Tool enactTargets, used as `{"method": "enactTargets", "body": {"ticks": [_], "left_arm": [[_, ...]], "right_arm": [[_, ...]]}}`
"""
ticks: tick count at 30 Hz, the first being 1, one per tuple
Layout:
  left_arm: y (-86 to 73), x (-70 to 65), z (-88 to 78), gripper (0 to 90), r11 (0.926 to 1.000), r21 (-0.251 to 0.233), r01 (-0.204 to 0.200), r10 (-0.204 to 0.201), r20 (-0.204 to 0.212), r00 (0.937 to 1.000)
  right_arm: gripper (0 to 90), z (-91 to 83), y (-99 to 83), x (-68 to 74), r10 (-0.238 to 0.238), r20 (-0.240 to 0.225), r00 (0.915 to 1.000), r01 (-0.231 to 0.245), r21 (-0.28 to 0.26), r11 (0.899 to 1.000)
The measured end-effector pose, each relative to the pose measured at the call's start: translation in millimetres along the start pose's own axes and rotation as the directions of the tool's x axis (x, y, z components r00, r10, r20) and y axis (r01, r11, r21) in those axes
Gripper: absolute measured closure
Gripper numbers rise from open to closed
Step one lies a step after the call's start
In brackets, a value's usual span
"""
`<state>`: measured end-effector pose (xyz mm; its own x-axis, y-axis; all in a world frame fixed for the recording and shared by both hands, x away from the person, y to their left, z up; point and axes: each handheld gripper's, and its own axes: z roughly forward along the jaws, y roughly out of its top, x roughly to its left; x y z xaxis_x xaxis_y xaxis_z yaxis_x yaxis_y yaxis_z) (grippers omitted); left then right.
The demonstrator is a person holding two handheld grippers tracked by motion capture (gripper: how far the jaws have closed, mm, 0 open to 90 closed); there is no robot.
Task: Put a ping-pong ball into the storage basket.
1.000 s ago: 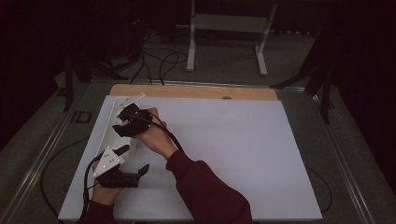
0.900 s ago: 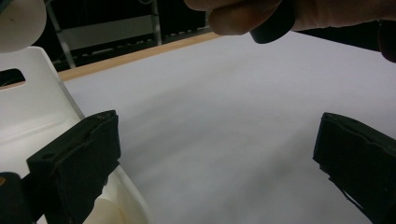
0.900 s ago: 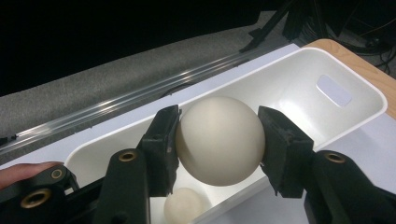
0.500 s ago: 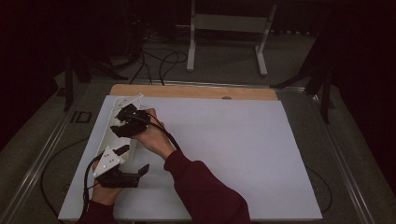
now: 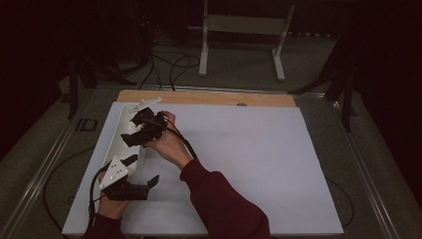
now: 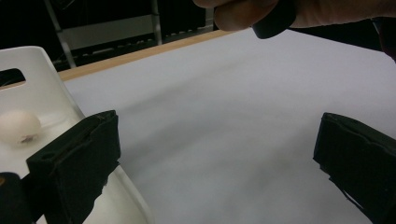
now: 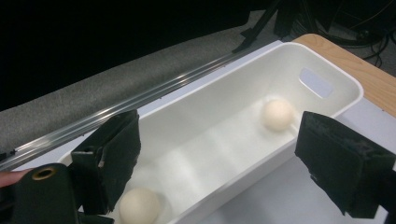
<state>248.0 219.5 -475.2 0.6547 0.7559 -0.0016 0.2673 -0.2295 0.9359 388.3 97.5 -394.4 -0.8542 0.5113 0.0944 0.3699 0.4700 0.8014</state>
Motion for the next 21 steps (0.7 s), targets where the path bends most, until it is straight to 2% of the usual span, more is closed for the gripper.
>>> {"method": "enactTargets", "body": {"ticks": [13, 21], "left_arm": [[0.1, 0.1, 0.0, 1.3, 1.0, 0.002, -0.002, 0.002, -0.002, 1.0], [0.0, -0.1, 0.2, 1.3, 1.0, 0.002, -0.003, 0.003, -0.002, 1.0]], "right_arm": [[13.0, -11.5, -5.5, -4.9, 0.005, 0.006, 1.0, -0.005, -0.019, 1.0], [13.0, -24.5, -13.5, -13.3, 0.011, 0.026, 0.9996, -0.011, -0.026, 1.0]]}}
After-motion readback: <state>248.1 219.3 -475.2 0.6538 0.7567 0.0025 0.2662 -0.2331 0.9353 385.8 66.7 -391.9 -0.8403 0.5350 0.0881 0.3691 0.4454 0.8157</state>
